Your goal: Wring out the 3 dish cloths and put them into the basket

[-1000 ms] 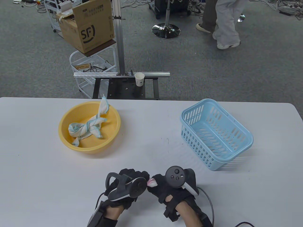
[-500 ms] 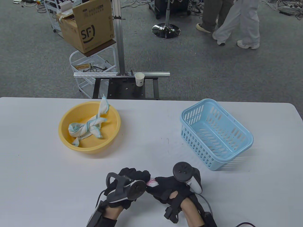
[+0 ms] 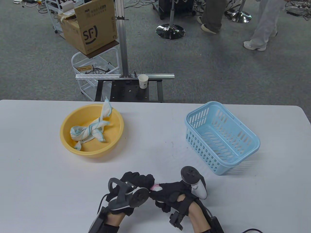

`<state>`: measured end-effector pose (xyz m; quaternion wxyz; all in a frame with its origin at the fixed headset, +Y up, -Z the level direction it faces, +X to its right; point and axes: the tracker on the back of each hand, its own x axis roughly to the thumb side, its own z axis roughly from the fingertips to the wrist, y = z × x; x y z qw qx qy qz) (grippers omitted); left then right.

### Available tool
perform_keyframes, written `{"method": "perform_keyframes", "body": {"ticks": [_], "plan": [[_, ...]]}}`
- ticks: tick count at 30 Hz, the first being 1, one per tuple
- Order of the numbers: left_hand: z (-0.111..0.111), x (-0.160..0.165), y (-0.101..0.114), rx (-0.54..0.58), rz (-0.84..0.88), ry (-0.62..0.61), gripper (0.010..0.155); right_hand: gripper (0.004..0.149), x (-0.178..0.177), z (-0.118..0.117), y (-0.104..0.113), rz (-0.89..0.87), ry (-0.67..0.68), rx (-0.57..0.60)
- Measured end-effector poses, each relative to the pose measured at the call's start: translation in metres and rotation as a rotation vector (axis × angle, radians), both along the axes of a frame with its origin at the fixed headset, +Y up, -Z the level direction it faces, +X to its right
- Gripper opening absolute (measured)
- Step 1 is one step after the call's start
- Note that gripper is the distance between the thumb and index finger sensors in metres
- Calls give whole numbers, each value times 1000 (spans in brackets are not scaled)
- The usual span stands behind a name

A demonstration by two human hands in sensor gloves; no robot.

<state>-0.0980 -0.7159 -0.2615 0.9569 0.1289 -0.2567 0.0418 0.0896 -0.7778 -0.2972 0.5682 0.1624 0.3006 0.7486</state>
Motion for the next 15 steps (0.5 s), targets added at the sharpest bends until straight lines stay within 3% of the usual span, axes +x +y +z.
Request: {"method": "perform_keyframes", "body": {"ticks": [15], "plan": [[2, -2, 5, 48, 14, -7, 51, 56, -5, 0, -9, -160, 41, -118]]}}
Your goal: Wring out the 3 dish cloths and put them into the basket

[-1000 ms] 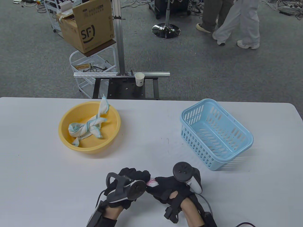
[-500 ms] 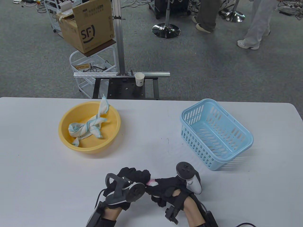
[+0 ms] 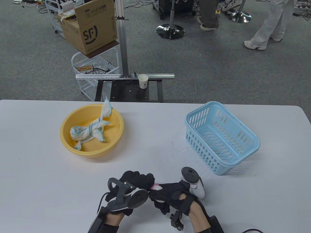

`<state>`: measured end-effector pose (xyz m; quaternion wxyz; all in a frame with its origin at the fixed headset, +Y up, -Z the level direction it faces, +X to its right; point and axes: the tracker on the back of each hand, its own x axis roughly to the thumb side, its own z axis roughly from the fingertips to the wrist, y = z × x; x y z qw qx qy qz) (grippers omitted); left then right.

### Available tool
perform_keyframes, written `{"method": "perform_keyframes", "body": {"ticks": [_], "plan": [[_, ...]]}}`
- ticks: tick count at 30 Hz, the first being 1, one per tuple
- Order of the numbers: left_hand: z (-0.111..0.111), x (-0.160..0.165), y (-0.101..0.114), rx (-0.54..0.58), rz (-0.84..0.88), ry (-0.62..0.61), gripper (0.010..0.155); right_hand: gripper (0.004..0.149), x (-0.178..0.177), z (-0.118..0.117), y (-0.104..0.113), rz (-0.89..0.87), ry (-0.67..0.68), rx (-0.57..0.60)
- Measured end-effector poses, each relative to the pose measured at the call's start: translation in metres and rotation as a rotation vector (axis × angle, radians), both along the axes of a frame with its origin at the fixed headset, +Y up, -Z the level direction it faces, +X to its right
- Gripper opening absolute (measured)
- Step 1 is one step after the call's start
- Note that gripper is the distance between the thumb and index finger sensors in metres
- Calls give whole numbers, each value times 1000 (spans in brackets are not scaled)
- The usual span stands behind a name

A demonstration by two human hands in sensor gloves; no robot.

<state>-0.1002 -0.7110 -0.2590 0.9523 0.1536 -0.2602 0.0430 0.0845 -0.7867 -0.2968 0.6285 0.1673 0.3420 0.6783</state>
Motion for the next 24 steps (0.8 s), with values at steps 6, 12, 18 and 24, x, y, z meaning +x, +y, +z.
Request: {"method": "perform_keyframes", "body": {"ticks": [6, 12, 18, 24], "plan": [[-1, -3, -1, -14, 0, 19, 55, 59, 2, 0, 4, 60, -45, 72], [-4, -22, 4, -51, 67, 101, 64, 66, 8, 0, 13, 33, -117, 134], [-10, -44, 6, -74, 180, 163, 65, 66, 22, 2, 47, 172, -286, 412], [-14, -59, 4, -100, 274, 218, 67, 64, 40, 9, 103, 469, -486, 810]]}}
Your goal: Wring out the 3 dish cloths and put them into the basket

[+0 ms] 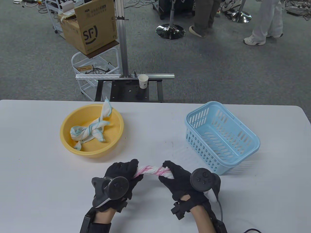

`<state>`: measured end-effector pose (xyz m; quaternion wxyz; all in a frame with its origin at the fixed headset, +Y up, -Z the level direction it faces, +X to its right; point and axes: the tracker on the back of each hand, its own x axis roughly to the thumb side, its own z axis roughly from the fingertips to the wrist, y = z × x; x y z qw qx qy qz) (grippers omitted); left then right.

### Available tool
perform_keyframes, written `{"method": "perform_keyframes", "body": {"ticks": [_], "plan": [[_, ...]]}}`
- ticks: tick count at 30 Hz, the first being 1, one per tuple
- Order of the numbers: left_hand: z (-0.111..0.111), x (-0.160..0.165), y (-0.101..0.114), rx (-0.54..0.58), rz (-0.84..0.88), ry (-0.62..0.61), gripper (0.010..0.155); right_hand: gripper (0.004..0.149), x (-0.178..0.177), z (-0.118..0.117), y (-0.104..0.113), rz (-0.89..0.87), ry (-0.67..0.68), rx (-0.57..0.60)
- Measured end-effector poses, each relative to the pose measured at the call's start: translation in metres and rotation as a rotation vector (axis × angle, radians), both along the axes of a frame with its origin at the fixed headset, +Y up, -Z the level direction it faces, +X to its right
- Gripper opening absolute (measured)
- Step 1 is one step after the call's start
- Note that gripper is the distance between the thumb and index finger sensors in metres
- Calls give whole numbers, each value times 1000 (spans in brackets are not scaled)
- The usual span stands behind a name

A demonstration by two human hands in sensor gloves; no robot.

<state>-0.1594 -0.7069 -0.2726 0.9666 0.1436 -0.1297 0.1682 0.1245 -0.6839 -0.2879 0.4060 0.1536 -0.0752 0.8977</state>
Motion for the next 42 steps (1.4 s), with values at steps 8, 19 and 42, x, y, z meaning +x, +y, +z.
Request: {"method": "perform_keyframes", "body": {"ticks": [8, 19, 42], "plan": [[-6, -4, -12, -72, 43, 7, 67, 64, 54, -18, 49, 107, -382, 170], [-6, -1, -14, -105, 63, -10, 66, 76, 126, -40, 29, 182, -838, -43], [-19, -30, -32, -242, 63, 150, 83, 82, 45, -30, 35, 394, -478, 189]]}}
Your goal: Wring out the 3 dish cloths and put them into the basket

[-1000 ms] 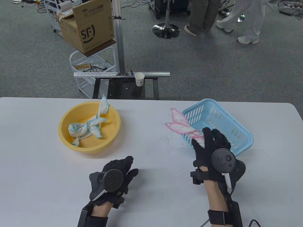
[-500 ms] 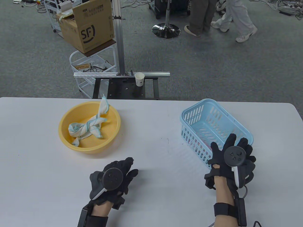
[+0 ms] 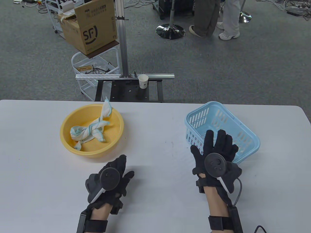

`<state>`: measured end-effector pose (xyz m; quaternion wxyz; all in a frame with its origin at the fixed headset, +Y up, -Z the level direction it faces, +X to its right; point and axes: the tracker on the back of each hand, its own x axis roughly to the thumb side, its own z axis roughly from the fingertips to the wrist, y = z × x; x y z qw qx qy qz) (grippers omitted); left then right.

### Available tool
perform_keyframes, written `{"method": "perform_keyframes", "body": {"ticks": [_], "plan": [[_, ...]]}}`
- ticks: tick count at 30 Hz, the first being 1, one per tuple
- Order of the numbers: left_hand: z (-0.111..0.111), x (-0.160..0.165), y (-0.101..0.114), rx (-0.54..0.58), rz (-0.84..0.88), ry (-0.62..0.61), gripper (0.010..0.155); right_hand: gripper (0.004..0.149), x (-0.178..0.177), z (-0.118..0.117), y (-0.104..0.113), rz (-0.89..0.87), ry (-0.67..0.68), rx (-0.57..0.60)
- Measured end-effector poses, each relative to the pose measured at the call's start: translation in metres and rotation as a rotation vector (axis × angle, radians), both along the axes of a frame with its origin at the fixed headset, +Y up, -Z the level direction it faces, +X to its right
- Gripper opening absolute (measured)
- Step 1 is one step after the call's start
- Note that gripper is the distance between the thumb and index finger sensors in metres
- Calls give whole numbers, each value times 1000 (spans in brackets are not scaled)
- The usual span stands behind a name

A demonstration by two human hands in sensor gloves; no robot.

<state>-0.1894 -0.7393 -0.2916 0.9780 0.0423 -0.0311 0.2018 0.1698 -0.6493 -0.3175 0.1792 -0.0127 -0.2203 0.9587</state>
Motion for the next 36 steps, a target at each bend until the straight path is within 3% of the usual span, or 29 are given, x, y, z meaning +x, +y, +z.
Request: {"method": "perform_keyframes", "body": {"ticks": [3, 9, 19, 29, 36], "plan": [[-1, -3, -2, -14, 7, 14, 84, 82, -23, 4, -7, 33, 77, 19], [-3, -3, -8, -40, -16, 13, 87, 83, -65, 7, -46, 39, 219, -48], [-2, 1, -8, -75, -53, -4, 91, 83, -71, 8, -93, 71, 282, -153], [-2, 9, -13, -98, -142, -4, 93, 84, -70, 13, -99, 49, 313, -188], [2, 5, -4, -78, -120, 33, 93, 84, -65, 15, -100, 32, 305, -189]]}}
